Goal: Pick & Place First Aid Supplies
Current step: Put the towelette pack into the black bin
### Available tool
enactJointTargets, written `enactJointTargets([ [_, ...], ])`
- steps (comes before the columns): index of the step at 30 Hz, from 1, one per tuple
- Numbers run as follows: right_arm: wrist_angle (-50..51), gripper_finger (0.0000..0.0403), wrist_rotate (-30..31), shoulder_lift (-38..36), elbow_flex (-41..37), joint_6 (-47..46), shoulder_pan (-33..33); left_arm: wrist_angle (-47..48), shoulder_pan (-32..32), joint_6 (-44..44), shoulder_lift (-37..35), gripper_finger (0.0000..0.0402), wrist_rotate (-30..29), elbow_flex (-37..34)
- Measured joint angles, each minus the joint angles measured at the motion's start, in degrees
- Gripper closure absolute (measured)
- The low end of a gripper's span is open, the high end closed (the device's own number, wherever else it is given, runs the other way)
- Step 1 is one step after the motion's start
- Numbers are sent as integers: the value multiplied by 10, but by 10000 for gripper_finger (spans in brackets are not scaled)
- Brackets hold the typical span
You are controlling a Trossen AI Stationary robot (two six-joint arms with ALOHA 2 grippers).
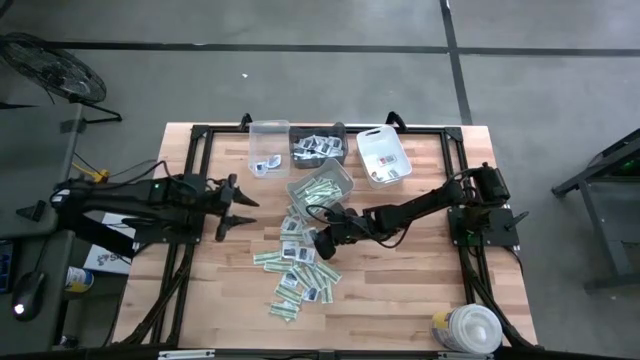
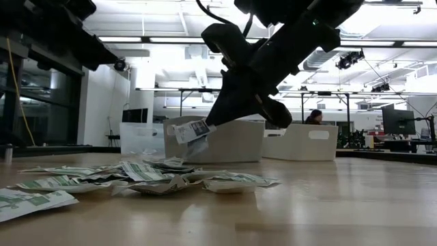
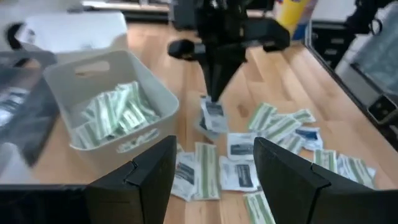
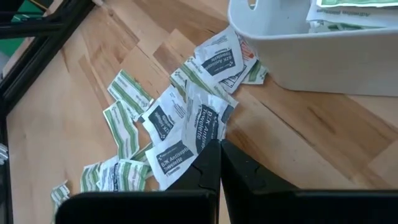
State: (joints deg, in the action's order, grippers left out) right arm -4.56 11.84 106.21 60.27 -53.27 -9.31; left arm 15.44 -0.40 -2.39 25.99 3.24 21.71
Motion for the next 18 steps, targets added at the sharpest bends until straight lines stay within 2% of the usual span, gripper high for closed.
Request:
enactJointTargets([
  [9, 12, 403, 3, 0, 0, -19, 0, -29, 0, -4, 80, 186, -7, 0],
  [18, 50, 402, -10, 0, 0, -73, 0, -36, 0, -3, 91, 186, -8, 0],
])
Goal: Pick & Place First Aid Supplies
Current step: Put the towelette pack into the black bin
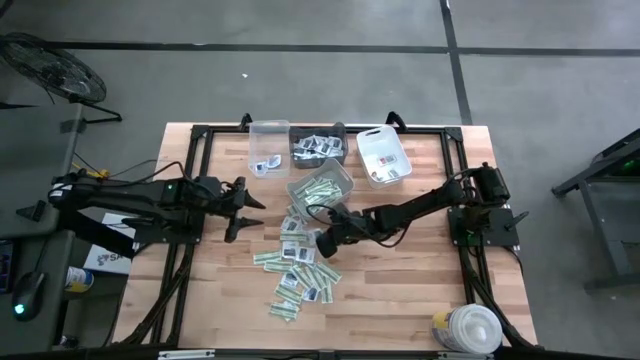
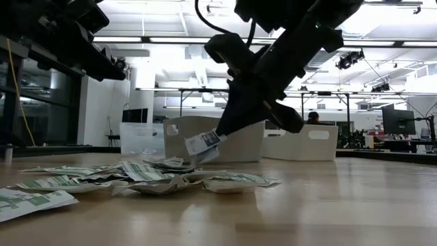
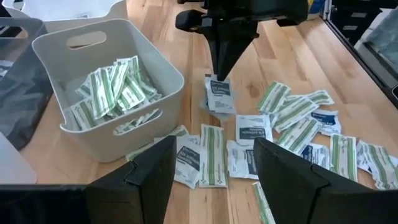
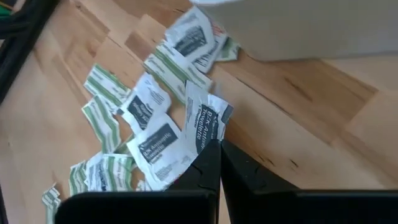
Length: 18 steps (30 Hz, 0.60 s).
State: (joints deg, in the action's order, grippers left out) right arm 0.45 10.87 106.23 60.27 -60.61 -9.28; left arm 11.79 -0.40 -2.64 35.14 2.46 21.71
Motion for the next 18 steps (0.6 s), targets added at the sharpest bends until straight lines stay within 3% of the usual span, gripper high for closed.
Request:
enactJointTargets([
  [18, 33, 296, -29, 0, 0, -49, -1, 1, 0, 4, 0, 186, 0, 0],
])
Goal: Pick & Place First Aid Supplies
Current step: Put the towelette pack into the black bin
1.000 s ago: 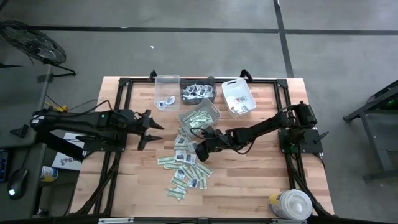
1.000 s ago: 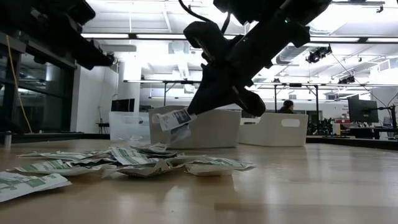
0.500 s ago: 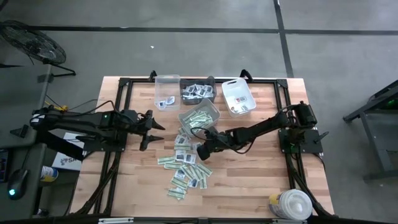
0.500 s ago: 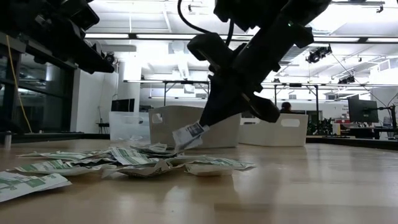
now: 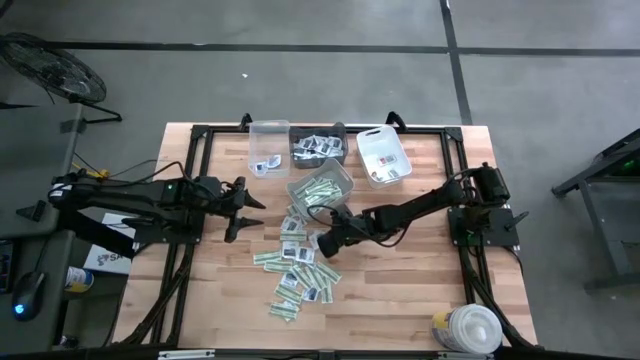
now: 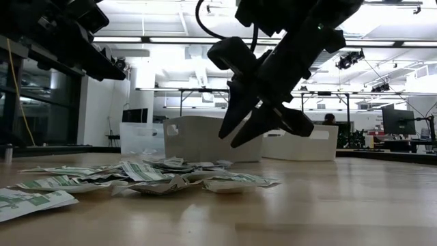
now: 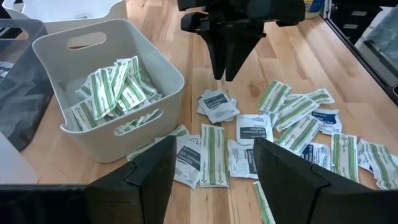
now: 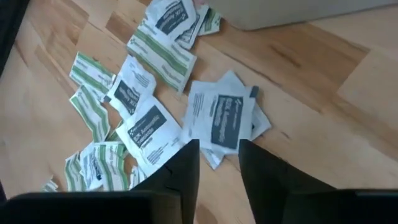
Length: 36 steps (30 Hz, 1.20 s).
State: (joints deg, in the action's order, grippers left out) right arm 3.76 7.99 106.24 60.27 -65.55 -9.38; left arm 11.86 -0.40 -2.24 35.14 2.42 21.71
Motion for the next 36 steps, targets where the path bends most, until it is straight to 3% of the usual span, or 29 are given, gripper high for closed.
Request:
enactJointTargets([
  [11, 11, 289, 20, 3, 0, -12, 0, 0, 0, 0, 0, 186, 0, 0],
  [22, 12, 288, 48, 34, 0, -123, -26, -2, 0, -1, 0, 186, 1, 0],
  [36, -13, 288, 50, 40, 0, -135, -27, -2, 0, -2, 0, 186, 1, 0],
])
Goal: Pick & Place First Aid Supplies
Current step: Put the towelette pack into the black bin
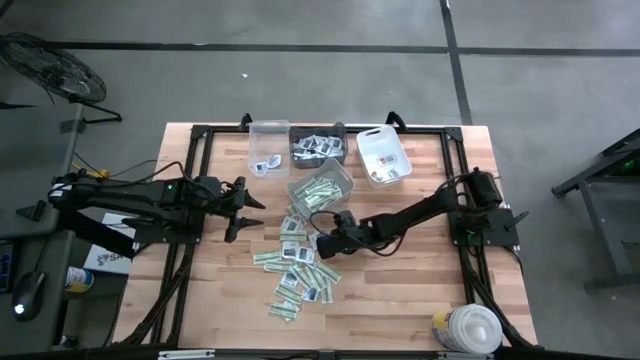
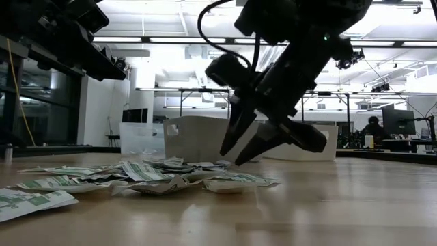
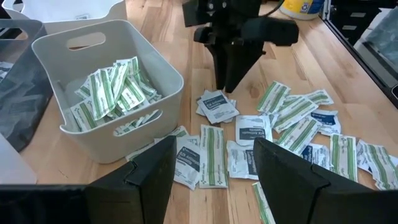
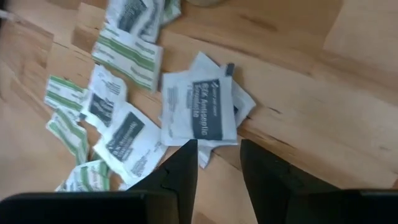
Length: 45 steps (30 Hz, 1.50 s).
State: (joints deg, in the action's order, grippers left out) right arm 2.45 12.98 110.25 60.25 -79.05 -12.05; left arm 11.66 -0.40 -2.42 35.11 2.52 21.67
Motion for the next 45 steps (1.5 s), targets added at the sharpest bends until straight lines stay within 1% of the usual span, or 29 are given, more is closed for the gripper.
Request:
enactJointTargets([
  [3, -17, 288, -11, 14, 0, -6, 0, 0, 0, 0, 0, 186, 0, 0],
  [7, -37, 288, -7, 20, 1, -7, 0, 0, 0, 0, 0, 186, 1, 0],
  [19, -45, 289, 2, 20, 0, -19, 12, 0, 0, 0, 0, 186, 4, 0],
  [31, -113, 289, 6, 20, -1, 1, 12, 0, 0, 0, 0, 186, 6, 0],
  [39, -114, 289, 6, 20, -1, 7, 17, 0, 0, 0, 0, 186, 6, 0],
  [42, -113, 295, 4, 20, -1, 10, 21, 0, 0, 0, 0, 186, 6, 0],
  [45, -114, 314, 0, 20, -1, 11, 24, 0, 0, 1, 0, 186, 9, 0],
])
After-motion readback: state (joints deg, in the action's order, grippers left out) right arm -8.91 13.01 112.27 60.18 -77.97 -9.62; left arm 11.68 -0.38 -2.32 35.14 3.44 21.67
